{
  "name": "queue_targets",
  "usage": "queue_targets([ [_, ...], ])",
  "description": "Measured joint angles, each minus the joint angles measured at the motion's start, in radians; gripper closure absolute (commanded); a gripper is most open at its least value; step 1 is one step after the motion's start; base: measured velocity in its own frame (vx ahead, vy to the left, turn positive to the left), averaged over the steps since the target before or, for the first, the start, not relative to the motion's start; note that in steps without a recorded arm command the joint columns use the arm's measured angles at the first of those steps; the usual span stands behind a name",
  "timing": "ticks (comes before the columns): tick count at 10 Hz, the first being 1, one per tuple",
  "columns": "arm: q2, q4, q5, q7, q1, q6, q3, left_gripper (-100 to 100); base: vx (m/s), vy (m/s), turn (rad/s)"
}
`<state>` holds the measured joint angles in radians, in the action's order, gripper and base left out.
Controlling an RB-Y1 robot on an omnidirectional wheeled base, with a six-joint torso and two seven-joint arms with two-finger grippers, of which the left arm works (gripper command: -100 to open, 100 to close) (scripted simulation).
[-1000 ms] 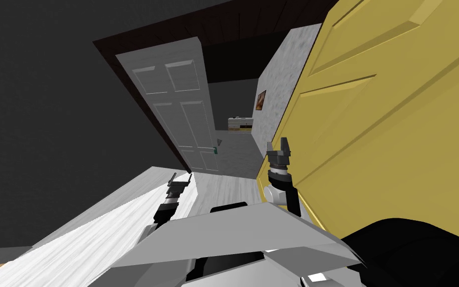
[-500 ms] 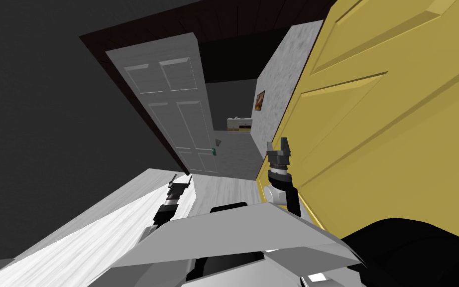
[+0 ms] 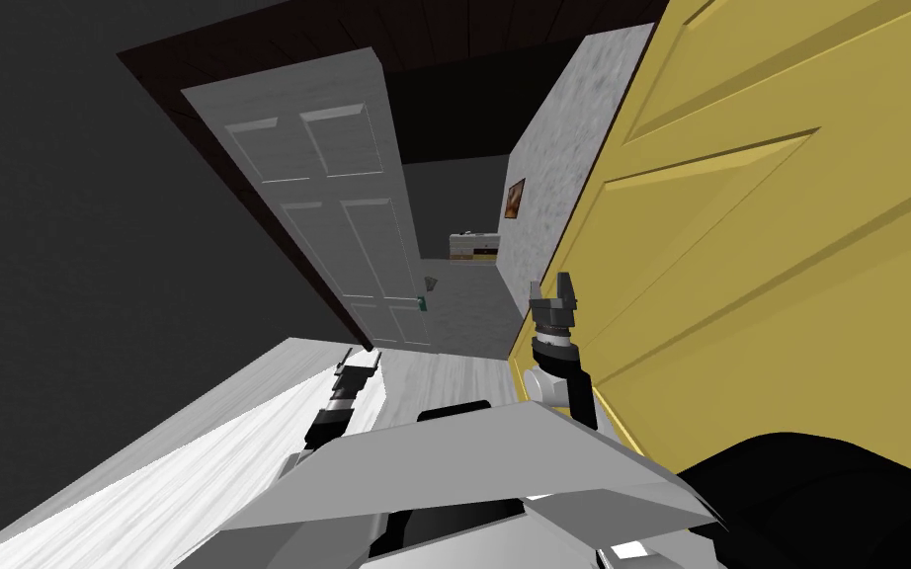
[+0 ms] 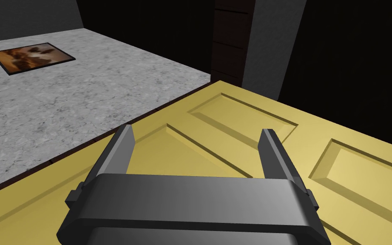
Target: Pull the door open
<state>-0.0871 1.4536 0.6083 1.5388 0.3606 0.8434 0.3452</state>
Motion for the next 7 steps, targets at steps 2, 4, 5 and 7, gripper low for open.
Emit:
queue_targets([
  [2,0.002,-0.022,0.014,0.047,-0.003,0.015,0.01,-100,0.061,-0.018,-0.014],
  [4,0.003,-0.047,0.03,0.095,-0.008,0.029,0.021,-100,0.077,-0.021,-0.024],
  [5,0.004,-0.057,0.034,0.114,-0.011,0.035,0.025,-100,0.059,-0.011,-0.024],
  [7,0.006,-0.081,0.05,0.162,-0.017,0.047,0.035,-100,0.074,-0.005,-0.024],
])
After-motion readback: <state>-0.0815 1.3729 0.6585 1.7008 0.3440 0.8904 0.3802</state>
